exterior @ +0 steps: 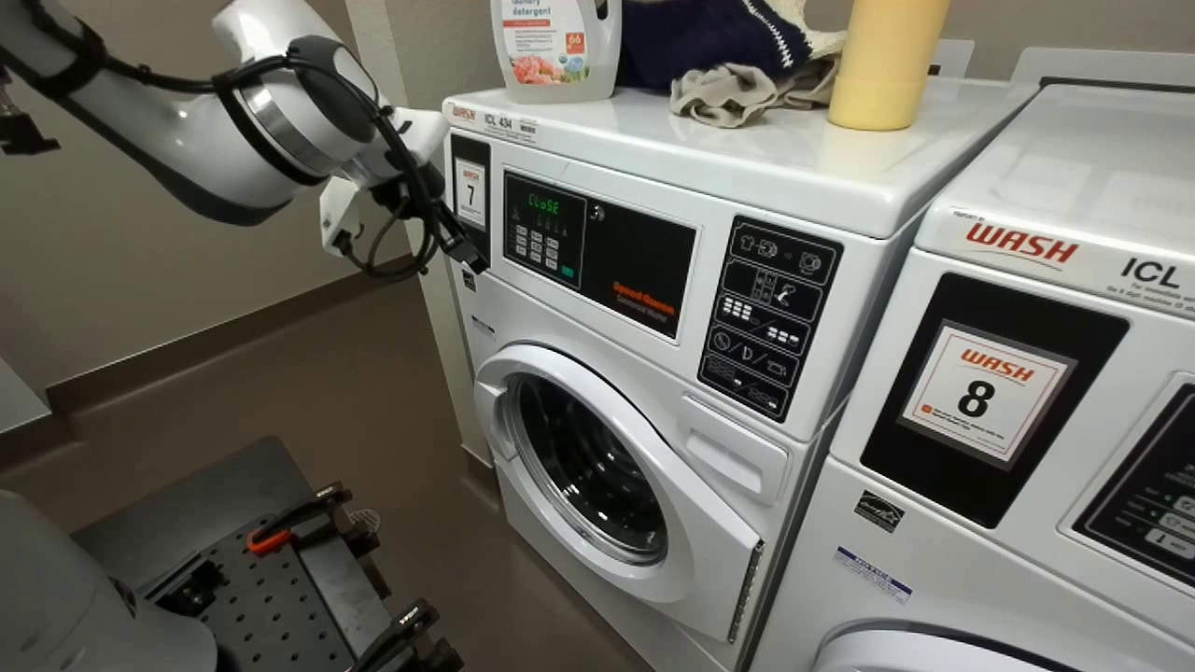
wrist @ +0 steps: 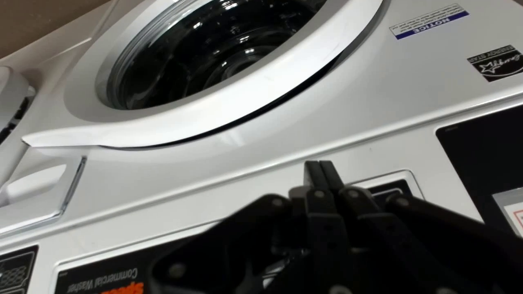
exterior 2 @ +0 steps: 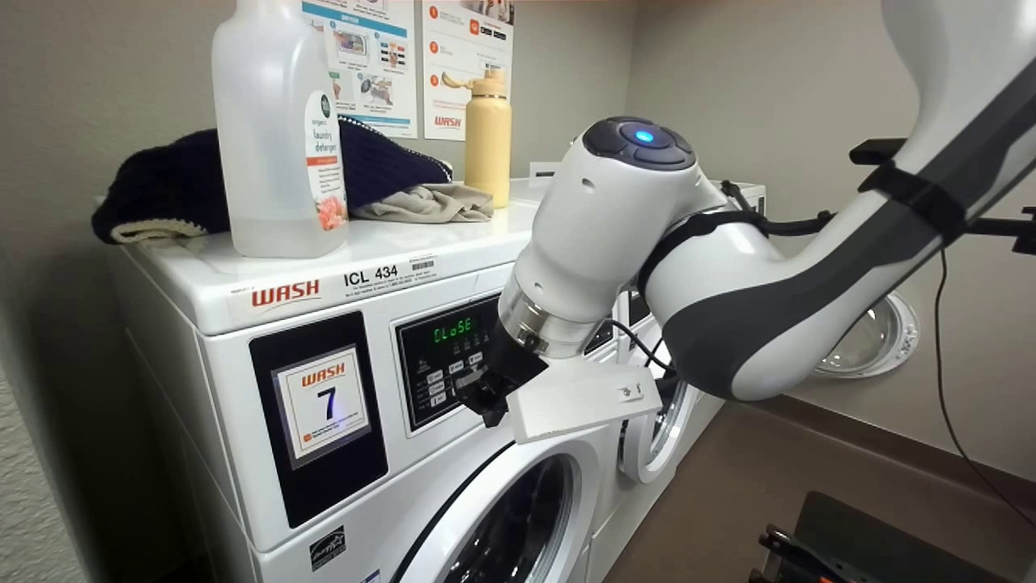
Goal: Press the buttons on the top left corner of the washing machine
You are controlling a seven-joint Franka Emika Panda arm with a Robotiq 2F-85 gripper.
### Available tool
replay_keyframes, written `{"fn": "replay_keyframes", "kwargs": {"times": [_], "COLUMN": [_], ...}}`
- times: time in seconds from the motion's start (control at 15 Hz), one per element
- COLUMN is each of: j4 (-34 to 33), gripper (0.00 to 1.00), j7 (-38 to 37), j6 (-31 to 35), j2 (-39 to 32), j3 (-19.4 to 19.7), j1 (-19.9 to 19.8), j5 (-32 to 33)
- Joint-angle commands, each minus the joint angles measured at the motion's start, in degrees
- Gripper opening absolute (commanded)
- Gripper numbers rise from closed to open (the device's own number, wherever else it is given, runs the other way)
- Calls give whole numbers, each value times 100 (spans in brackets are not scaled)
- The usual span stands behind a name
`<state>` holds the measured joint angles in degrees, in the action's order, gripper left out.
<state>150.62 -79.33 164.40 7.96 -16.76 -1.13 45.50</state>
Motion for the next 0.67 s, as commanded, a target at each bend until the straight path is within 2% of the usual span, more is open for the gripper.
{"fn": "replay_keyframes", "kwargs": {"times": [0.0, 0.27, 0.6], "j4": [9, -88, -223], "gripper": [2, 3, 2], "j7": [-857, -1670, -2135], "j6": [-497, -984, -1353], "j2": [386, 523, 345], "j3": [-213, -379, -536], "j1": [-190, -254, -186], "j5": [861, 2073, 2861]}}
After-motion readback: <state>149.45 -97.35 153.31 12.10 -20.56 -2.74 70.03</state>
